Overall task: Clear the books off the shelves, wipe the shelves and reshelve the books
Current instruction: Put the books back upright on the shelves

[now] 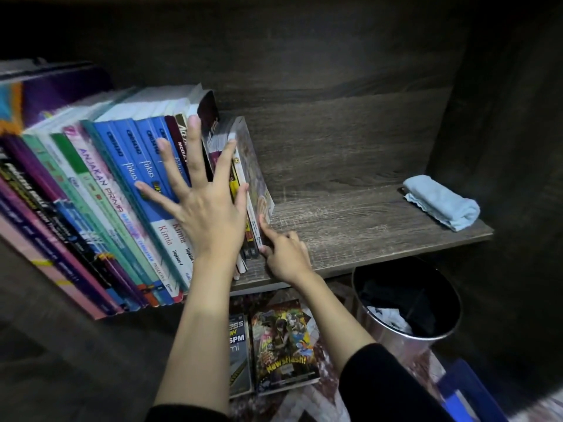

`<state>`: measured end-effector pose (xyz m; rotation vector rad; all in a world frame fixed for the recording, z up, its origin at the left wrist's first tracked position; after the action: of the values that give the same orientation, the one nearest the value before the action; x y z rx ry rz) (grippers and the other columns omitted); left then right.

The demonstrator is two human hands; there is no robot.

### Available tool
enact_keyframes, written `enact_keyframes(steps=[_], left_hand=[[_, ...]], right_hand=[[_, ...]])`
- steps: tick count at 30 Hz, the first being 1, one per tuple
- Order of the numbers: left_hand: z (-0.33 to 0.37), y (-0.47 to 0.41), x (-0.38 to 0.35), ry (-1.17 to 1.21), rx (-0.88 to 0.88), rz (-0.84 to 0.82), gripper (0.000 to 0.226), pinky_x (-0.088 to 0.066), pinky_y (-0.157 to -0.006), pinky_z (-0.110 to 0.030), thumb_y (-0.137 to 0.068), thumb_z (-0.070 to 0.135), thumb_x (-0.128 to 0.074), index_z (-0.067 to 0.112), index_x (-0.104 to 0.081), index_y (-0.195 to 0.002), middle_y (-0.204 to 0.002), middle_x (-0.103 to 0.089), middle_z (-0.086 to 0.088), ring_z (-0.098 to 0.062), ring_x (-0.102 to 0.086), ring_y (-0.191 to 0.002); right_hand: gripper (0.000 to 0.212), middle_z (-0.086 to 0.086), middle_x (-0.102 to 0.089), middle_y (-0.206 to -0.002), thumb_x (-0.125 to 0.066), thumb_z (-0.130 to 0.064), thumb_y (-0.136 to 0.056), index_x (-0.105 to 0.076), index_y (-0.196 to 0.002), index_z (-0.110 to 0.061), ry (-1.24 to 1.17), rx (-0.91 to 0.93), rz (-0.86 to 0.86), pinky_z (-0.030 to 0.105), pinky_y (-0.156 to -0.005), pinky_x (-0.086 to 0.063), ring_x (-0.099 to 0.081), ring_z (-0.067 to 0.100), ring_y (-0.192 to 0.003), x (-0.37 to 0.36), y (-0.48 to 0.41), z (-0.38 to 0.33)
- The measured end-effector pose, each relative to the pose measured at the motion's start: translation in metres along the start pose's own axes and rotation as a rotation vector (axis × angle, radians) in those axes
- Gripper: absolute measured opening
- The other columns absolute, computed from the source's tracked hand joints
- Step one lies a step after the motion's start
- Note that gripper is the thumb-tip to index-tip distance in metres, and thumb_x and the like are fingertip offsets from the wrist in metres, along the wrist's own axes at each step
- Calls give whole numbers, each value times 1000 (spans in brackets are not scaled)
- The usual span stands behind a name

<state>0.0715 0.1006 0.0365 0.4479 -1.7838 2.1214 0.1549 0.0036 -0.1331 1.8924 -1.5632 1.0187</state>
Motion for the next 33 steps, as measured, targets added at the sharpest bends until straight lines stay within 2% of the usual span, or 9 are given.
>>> enact_keyframes(steps=[5, 9, 15, 17, 20, 23, 26, 31, 33], left_hand=[[0, 1, -3, 5, -11, -32, 70, 3, -99, -71, -76, 30, -75, 35, -43, -138, -155, -6, -2, -41, -3, -139], [0, 5, 0, 53, -40, -48, 70, 3, -100, -70, -80, 23, -70, 31, -39, -142, -155, -3, 1, -39, 0, -139], [-4, 20, 18, 254, -66, -51, 61, 3, -107, -63, -88, 21, -49, 27, -30, -145, -157, -12, 3, -19, 1, -144], [-11, 28, 24, 300, -31, -70, 57, 3, -110, -60, -88, 24, -43, 26, -34, -144, -156, -17, 3, -14, -1, -144], [-17, 40, 35, 350, -4, -91, 48, -2, -112, -54, -88, 25, -41, 24, -46, -136, -150, -34, 0, -15, -17, -142], [-15, 51, 49, 414, -2, -109, 39, -18, -110, -46, -87, 24, -41, 18, -59, -122, -130, -53, -2, -19, -45, -124], [-11, 61, 65, 454, -2, -150, 31, -28, -101, -37, -88, 22, -45, 19, -64, -112, -112, -61, 2, -17, -56, -106], [-3, 85, 64, 504, -16, -357, 22, -50, -79, -32, -88, 10, -60, 21, -67, -105, -100, -64, 12, -3, -58, -78], [-3, 97, 57, 498, -10, -460, 20, -46, -61, -18, -91, 15, -58, 24, -67, -106, -98, -59, 20, 9, -44, -56]], right_hand=[[64, 5, -48, -142, -48, -25, -99, -13, -152, -33, 8, 39, 41, 33, -97, -32, -36, 24, -124, 3, 4, -4], [65, 5, -52, -138, -57, -14, -88, -33, -147, -24, -234, 22, 152, 35, -106, -37, -46, 24, -126, 11, 11, 0], [47, 1, -58, -126, -52, 1, -85, -53, -130, -15, -434, 52, 360, 21, -101, -38, -53, 9, -113, 39, 49, 7], [41, 1, -58, -123, -53, 1, -86, -57, -125, -12, -396, 58, 422, 13, -95, -32, -49, 6, -111, 48, 64, 7], [36, 1, -59, -120, -53, 1, -88, -58, -121, -10, -367, 76, 461, 12, -95, -31, -50, 10, -114, 56, 81, 4], [34, -4, -56, -117, -51, 1, -89, -59, -120, -11, -338, 86, 452, 19, -98, -37, -51, 10, -113, 61, 99, -2], [31, -5, -55, -111, -51, 3, -89, -61, -116, -8, -306, 87, 453, 21, -93, -41, -55, 14, -108, 68, 120, -6], [25, -6, -52, -104, -50, -2, -91, -63, -111, -7, -225, 51, 394, 14, -82, -35, -51, 10, -101, 68, 140, 4], [23, -5, -53, -102, -50, -2, -91, -64, -108, -7, -201, 35, 360, 17, -79, -37, -54, 12, -98, 64, 144, 13]])
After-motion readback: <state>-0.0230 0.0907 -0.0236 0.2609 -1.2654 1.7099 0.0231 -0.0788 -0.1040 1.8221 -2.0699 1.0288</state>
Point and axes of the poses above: each hand's wrist, its own y-axis away from the middle knuckle, its own x-axis out of the back of the hand, z = x × y, the point moved 10 cm from there along -y, towards the middle knuckle
